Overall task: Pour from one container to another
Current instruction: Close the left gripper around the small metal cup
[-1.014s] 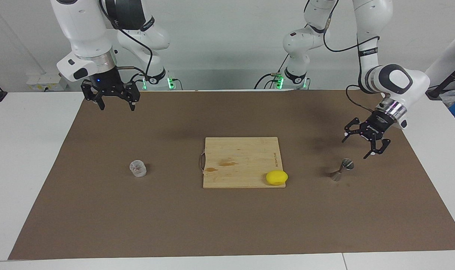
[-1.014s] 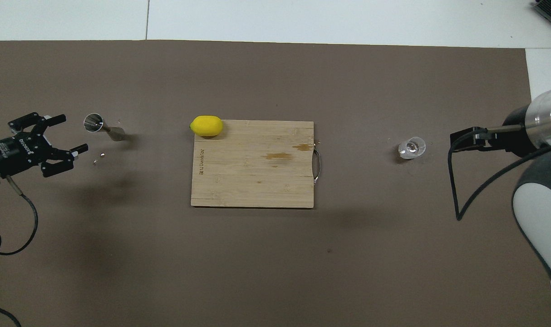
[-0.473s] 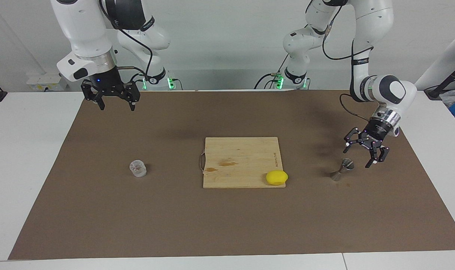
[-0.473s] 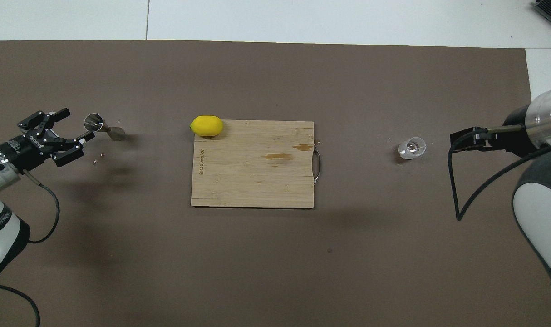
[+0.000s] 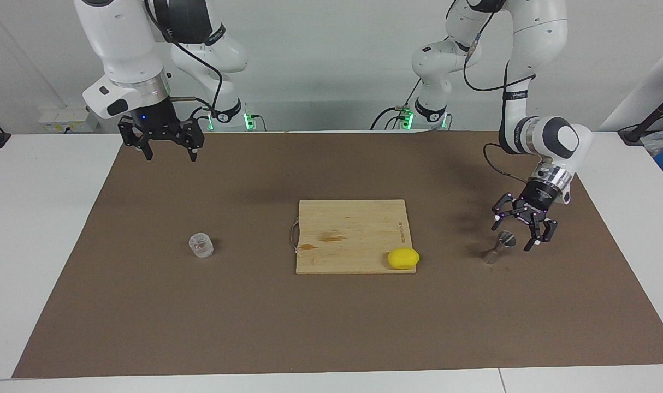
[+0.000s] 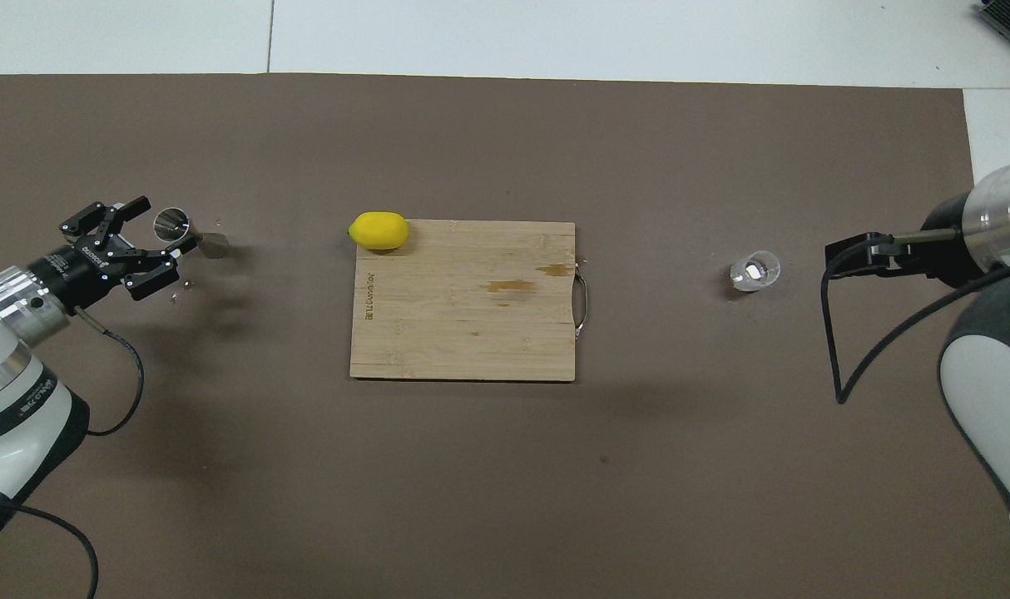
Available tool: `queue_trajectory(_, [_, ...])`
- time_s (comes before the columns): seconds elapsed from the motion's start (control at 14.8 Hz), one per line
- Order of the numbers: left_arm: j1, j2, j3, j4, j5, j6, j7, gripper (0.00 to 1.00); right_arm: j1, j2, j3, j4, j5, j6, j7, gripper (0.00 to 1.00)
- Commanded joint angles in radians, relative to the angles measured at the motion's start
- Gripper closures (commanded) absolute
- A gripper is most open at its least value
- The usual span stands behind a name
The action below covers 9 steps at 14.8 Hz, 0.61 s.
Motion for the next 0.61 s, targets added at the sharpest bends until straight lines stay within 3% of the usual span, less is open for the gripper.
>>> queue_trajectory(0.0, [-0.013, 0.002, 0.005, -0.012, -0.03, 0.019, 0.032, 0.05, -0.01, -0.006, 0.005, -0.002, -0.001, -0.012, -0.016, 0.0])
queue_trajectory(0.2, [-0.013, 0.002, 0.005, -0.015, -0.03, 0.019, 0.032, 0.14, -0.01, -0.006, 0.005, -0.002, -0.001, -0.012, -0.016, 0.0])
queue_trajectory(0.54, [-0.013, -0.001, 0.005, -0.029, -0.03, 0.017, 0.038, 0.19, -0.01, -0.006, 0.005, -0.002, -0.001, -0.012, -0.016, 0.0])
